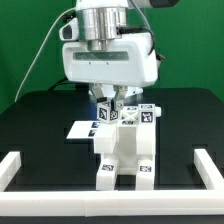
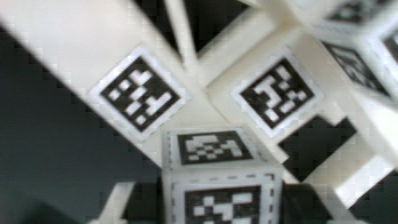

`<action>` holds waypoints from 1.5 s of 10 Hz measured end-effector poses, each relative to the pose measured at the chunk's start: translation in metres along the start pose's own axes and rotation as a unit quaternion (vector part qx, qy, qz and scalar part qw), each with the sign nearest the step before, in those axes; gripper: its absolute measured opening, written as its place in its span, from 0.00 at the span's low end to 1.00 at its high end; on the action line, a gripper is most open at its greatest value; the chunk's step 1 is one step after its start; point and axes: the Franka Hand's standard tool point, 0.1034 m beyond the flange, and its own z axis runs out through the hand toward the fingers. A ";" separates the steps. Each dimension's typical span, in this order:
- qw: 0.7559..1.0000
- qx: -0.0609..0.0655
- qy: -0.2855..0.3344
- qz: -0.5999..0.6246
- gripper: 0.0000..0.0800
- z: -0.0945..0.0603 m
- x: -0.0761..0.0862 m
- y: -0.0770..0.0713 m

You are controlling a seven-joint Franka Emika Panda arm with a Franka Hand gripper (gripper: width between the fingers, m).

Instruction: Assemble chair

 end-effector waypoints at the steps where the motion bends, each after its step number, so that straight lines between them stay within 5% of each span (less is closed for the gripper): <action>1: 0.998 0.008 -0.006 0.054 0.35 0.000 0.001 0.000; 3: 0.996 0.017 -0.013 0.085 0.35 0.001 0.001 -0.001; 5: 0.999 0.017 -0.012 0.032 0.69 0.002 0.000 0.000; 7: 0.990 0.018 -0.014 -0.140 0.79 0.002 0.003 0.004; 11: 0.921 0.012 -0.007 -0.389 0.81 0.008 0.003 0.013; 14: 0.918 0.010 -0.006 -0.396 0.81 0.008 0.001 0.011; 15: 0.918 0.009 -0.005 -0.397 0.67 0.008 0.001 0.011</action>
Offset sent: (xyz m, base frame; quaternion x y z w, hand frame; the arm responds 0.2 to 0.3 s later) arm 0.0000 0.0000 0.0000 0.0000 0.0000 0.0000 1.0000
